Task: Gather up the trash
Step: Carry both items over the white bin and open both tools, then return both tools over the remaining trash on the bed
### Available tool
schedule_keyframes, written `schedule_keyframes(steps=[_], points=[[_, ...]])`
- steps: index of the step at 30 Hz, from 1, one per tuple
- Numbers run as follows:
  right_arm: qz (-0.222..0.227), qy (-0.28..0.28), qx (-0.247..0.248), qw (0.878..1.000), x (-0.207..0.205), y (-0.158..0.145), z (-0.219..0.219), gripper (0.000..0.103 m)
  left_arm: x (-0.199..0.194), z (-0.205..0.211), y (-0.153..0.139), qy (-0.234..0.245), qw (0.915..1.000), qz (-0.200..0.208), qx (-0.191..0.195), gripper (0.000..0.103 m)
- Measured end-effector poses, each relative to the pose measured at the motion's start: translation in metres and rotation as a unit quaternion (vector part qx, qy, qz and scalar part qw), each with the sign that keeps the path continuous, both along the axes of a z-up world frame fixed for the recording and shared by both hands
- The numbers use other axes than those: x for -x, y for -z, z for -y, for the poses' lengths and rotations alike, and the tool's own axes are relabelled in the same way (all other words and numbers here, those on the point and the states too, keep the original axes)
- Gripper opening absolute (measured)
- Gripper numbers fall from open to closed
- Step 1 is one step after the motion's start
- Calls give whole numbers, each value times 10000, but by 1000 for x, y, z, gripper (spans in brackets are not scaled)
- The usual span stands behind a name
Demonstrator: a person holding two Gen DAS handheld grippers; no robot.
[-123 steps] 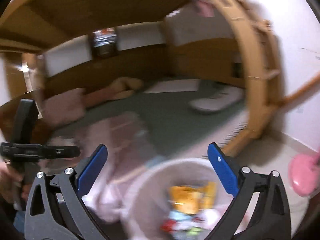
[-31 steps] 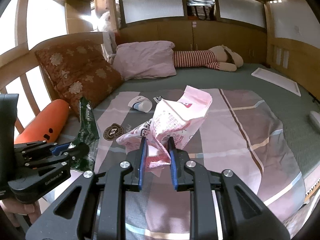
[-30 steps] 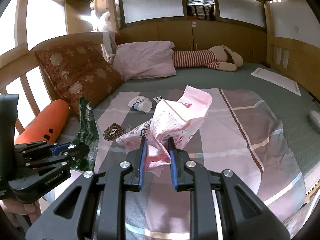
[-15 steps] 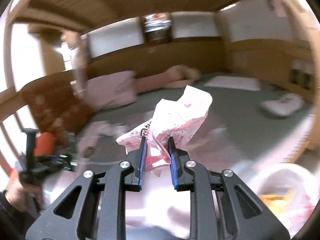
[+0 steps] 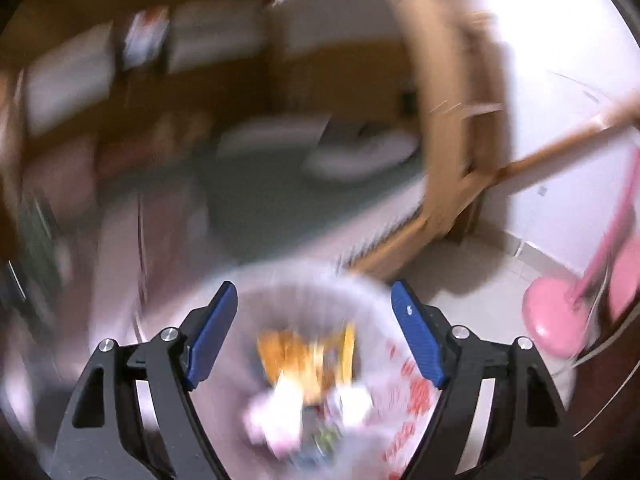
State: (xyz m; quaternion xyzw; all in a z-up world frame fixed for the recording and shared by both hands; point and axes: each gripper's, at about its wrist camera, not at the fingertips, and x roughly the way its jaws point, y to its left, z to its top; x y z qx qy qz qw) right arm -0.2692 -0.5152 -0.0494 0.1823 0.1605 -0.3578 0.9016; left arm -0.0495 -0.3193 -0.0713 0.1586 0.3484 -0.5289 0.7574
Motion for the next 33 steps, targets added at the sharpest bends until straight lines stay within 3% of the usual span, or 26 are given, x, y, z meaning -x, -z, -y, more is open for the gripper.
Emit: schedule_keyframes(steps=[2,4,5,6,8,11,14,17,21,24,29,33], points=[[653,193,87,9976,22,-27,-1,88,25,45,6,460,9989,-43,-125,18],[829,148,221,9962,27,-40,-6,89,39,83,22,664,9968,-284,-338,33],[841,94,272,9960,27,-44,-9,89,40,94,30,657,9959,-393,-473,70],[832,8,325,9960,24,-45,-14,89,38,103,41,500,9960,-436,-602,91],[693,-225,344,9967,10,-41,-26,89,30,103,50,164,9968,-359,-690,92],[598,-544,203,9965,-8,-30,-31,89,6,71,47,-80,9969,-501,-605,92],[381,-1132,-40,9928,-51,-15,-60,89,-30,12,28,-583,9972,-88,-450,98],[189,-1689,-84,9854,-96,-5,-94,89,-72,-57,11,-1443,9883,368,-322,99],[-33,-2637,160,9645,-176,-8,-165,89,-134,-146,-5,-2785,9587,495,-305,99],[-19,-3109,352,9498,-228,-20,-210,89,-170,-213,-13,-3692,9269,616,-272,99],[-65,-3658,539,9291,-330,-29,-275,89,-203,-271,-10,-4439,8900,954,-419,99],[-232,-3756,689,9239,-388,-11,-297,89,-223,-320,19,-4987,8636,637,-377,99]])
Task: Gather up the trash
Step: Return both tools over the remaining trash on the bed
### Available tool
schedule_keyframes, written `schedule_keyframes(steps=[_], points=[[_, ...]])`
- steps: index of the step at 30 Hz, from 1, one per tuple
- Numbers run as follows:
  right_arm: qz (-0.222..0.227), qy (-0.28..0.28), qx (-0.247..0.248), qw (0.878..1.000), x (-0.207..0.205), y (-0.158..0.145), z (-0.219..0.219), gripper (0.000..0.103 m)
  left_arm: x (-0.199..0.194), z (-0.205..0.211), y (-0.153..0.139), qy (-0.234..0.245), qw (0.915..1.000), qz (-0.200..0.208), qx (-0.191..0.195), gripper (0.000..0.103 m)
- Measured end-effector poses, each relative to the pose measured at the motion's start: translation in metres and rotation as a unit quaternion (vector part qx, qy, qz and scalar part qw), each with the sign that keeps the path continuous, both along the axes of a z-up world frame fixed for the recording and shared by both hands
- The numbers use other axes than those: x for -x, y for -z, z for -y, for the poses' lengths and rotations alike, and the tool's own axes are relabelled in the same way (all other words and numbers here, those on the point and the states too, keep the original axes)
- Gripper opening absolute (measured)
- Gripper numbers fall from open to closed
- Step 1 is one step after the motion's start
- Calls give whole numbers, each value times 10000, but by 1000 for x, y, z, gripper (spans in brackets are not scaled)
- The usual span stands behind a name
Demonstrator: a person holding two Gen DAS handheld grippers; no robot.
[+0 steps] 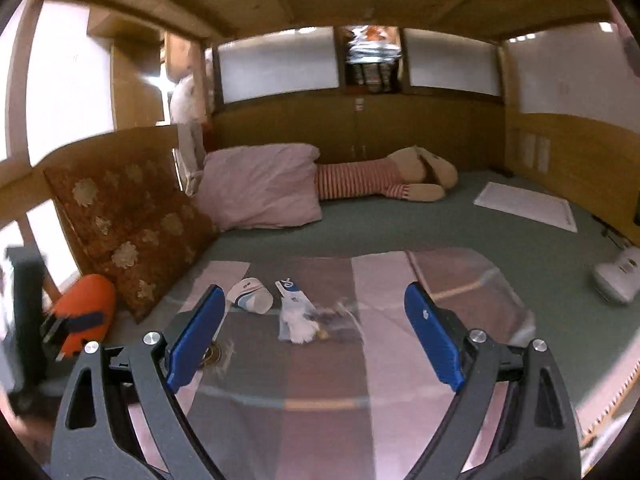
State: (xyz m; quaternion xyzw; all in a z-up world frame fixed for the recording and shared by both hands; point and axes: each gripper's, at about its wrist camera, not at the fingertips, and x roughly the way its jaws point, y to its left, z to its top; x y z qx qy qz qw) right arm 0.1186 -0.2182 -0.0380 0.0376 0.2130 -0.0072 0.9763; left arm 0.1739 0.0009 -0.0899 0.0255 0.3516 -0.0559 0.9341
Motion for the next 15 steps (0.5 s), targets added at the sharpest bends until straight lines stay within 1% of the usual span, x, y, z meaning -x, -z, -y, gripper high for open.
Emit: schedule_keyframes(steps=[2,3,4,5,6,9,11,12,15], points=[[-24,21,212,9998,-10,23,-3,89,-6,-13,12,-221,9995,-232,40,99],[-219,32,424,9989,-13,41,-6,89,-10,-18,15,-285,9990,-327,53,99],[-596,-7,569,9966,-22,55,-10,89,-9,-21,15,-271,9991,-302,95,99],[-827,-71,588,9948,-28,62,-13,89,-9,-24,14,-232,9993,-254,115,99],[-904,-162,542,9943,-31,64,-16,89,-6,-25,12,-188,9996,-200,108,99],[-697,-161,540,9960,-36,61,-24,89,-6,-18,8,-33,10000,-60,32,100],[-845,-121,537,9949,-48,70,-27,89,-9,-9,7,-35,10000,-53,8,100],[-1006,-103,501,9936,-61,77,-28,89,-12,-7,7,-20,10000,-54,25,100],[-1224,-73,510,9911,-92,95,-31,89,-16,-2,7,15,10000,-85,49,100]])
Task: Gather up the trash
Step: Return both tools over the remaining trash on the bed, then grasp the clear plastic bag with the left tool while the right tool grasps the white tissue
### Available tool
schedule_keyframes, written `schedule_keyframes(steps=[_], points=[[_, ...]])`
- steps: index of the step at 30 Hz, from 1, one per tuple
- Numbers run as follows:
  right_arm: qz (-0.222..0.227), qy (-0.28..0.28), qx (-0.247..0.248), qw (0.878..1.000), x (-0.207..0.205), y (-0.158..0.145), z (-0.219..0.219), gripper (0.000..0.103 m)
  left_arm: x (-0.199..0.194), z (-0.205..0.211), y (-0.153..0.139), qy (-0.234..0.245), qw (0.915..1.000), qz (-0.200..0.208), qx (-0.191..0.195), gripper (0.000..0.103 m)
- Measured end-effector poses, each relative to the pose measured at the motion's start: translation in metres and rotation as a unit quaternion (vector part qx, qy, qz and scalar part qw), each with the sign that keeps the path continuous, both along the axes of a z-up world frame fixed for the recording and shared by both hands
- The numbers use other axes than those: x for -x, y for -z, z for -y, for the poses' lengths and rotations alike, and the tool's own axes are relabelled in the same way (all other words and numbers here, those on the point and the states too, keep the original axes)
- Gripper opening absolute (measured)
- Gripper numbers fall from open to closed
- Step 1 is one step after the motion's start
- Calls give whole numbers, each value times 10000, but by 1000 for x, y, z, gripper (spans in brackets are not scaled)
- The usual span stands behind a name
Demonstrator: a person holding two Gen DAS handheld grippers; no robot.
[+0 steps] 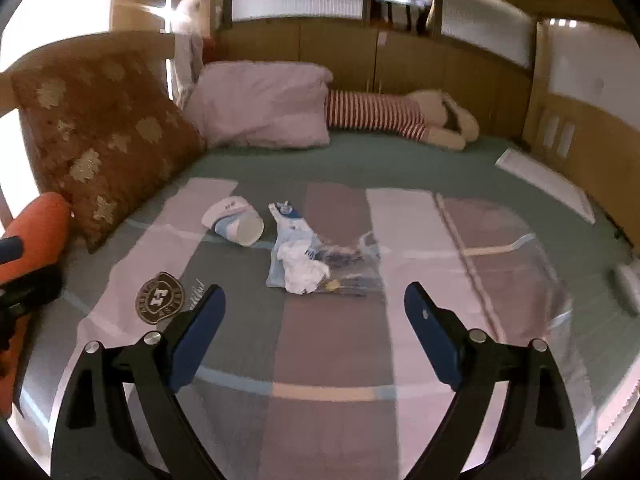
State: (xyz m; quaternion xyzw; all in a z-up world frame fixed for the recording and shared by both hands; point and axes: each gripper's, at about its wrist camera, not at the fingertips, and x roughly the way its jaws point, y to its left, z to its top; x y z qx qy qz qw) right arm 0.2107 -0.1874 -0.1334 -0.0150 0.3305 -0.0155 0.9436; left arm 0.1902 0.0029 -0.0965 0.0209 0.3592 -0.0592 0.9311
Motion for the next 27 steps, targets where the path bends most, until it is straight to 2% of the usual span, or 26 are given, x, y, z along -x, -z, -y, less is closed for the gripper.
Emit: schedule_keyframes(steps=[5,7,10,11,12,14,21,25,27], points=[[-468,176,-62,9987,-65,45,1,85,-9,-5,6,-122,9998,-117,72,99],[-564,221,58,9981,-85,59,-3,84,-12,-8,10,-175,9996,-184,121,99],[-812,260,97,9963,-113,80,-6,75,-19,-12,20,-247,9992,-302,73,99],[-914,272,93,9954,-119,87,-5,63,-22,-13,24,-262,9990,-343,81,99],[-1063,267,32,9940,-125,93,-4,44,-26,-14,29,-269,9988,-407,107,99],[-1233,278,-232,9917,-126,98,3,26,-33,-13,37,-231,9983,-507,143,99],[-1259,-262,-964,9870,-67,46,14,23,-64,21,68,242,9975,-663,31,99],[-750,-239,-1483,9858,-12,-3,37,23,-86,50,85,757,9947,-680,139,99],[-484,-125,-1631,9853,8,-15,49,23,-98,64,94,976,9921,-758,203,99]])
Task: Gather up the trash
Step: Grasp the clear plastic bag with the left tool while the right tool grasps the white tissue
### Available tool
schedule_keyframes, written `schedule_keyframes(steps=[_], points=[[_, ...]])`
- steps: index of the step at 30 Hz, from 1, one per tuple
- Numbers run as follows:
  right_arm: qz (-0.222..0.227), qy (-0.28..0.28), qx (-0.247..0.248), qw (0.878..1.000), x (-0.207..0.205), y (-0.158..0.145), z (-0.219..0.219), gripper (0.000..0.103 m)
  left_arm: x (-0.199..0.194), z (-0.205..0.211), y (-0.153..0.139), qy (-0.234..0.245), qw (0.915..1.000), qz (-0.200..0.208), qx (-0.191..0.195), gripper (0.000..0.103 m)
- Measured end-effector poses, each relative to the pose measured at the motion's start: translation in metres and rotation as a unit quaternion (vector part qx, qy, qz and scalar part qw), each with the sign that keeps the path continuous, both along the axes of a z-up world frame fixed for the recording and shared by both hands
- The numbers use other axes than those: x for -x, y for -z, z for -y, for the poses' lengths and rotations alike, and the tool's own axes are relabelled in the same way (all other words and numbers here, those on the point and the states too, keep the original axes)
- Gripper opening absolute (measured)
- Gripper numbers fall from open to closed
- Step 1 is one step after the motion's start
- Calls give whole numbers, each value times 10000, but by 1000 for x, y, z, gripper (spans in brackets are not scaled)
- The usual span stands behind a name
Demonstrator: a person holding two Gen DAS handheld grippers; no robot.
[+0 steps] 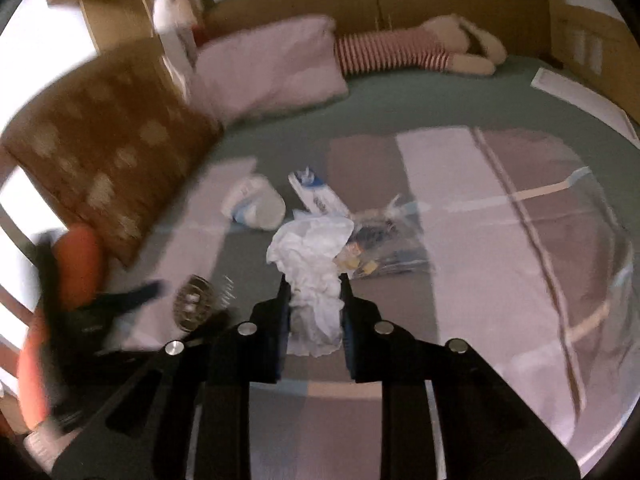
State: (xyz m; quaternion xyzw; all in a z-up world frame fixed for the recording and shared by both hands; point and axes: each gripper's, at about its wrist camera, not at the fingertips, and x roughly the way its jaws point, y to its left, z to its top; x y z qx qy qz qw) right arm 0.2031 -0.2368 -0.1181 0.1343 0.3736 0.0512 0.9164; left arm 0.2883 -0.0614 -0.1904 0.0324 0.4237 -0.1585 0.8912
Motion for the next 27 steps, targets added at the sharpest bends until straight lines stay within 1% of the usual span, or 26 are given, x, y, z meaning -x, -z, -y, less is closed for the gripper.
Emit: schedule_keyframes(steps=[2,5,7,8,9,10,11,12,14,15,16,18,19,21,22,23,25,27], points=[[140,230,-104,9996,20,-3,13,23,-18,14,11,129,9998,-121,90,99],[123,376,-217,9990,22,-1,22,23,-46,24,27,107,9984,-342,429,99],[120,402,-304,9987,16,2,24,23,-66,29,38,50,9973,-484,556,96],[114,411,-300,9986,14,3,23,23,-76,34,43,82,9967,-541,606,87],[84,417,-260,9988,11,5,22,23,-83,38,46,148,9959,-608,647,71],[46,388,-232,9990,8,7,20,23,-89,43,50,270,9943,-744,709,60],[29,364,-214,9991,7,7,18,23,-92,48,53,428,9918,-912,790,28],[20,344,-178,9992,4,8,16,23,-91,53,54,598,9891,-1065,821,7],[17,282,-119,9995,1,9,13,23,-77,56,48,877,9888,-995,685,5],[39,277,-113,9995,2,9,13,23,-70,58,42,1030,9888,-922,560,4],[75,265,-100,9996,2,9,12,23,-56,58,30,1226,9885,-802,370,4],[107,233,-67,9996,2,8,10,23,-37,48,9,1261,9897,-627,253,4],[113,190,-75,9997,2,7,10,23,-22,34,-9,1189,9915,-474,234,4],[114,56,-95,9999,3,5,6,23,-4,16,-30,915,9954,-272,99,4],[126,-16,-81,9999,5,3,2,23,10,-3,-45,569,9982,-185,-2,4],[142,-101,-33,9998,7,1,-3,23,18,-15,-52,339,9993,-150,-21,4],[195,-239,64,9995,12,-2,-13,23,41,-44,-69,-170,9999,-15,-28,4],[253,-416,175,9987,19,-7,-28,23,66,-65,-81,-541,9984,155,-77,4]])
